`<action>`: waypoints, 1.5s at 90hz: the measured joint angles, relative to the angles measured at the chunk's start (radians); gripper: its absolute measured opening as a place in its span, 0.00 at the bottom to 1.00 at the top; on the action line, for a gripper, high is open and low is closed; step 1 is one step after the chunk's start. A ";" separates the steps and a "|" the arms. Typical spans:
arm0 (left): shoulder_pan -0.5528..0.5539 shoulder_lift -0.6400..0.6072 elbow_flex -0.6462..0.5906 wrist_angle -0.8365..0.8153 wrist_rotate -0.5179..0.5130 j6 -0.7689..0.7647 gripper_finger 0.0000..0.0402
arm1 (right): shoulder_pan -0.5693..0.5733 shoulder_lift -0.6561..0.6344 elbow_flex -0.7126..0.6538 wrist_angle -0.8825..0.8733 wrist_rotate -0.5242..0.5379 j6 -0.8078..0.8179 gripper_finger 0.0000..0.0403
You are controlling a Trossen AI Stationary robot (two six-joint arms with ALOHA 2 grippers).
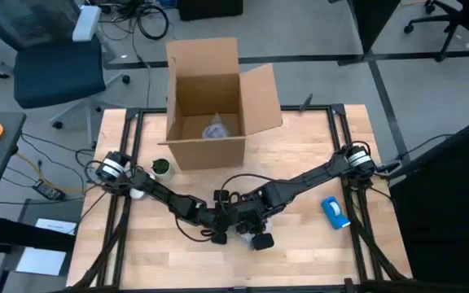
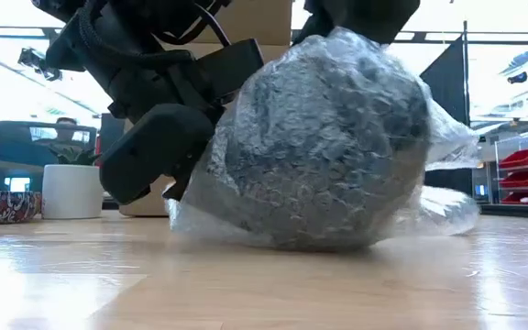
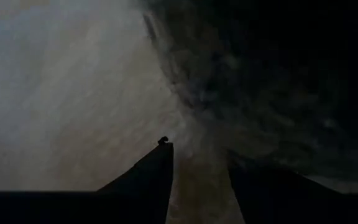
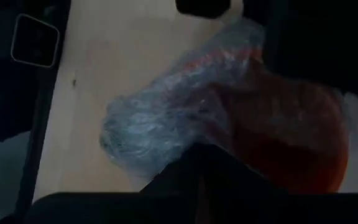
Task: Wrap mug
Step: Wrap the black mug with bubble wrap
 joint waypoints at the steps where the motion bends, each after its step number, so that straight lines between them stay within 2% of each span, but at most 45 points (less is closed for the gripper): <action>1: 0.000 0.000 0.000 0.000 0.000 0.001 0.33 | -0.001 0.000 -0.003 0.007 -0.002 -0.004 0.00; 18: 0.001 -0.023 0.000 -0.056 -0.031 0.030 0.33 | -0.015 0.001 -0.028 0.071 0.001 -0.039 0.00; 31: 0.005 -0.097 -0.001 -0.136 -0.063 0.036 0.33 | -0.021 0.002 -0.048 0.091 0.019 -0.052 0.00; 47: 0.005 -0.174 -0.001 -0.142 -0.116 0.054 0.33 | -0.024 0.003 -0.070 0.111 0.018 -0.080 0.00; 86: 0.011 -0.200 0.001 -0.150 -0.144 0.076 0.33 | -0.025 0.005 -0.057 0.103 0.027 -0.082 0.00; 99: -0.011 -0.304 0.003 -0.226 -0.148 0.074 0.33 | -0.026 0.007 -0.042 0.097 0.038 -0.075 0.00; 120: -0.055 -0.467 0.005 -0.386 -0.151 -0.028 0.33 | -0.039 0.007 -0.041 0.095 0.034 -0.058 0.00; 135: -0.109 -0.513 0.004 -0.415 -0.164 -0.099 0.33 | -0.052 0.007 -0.041 0.111 0.014 0.061 0.00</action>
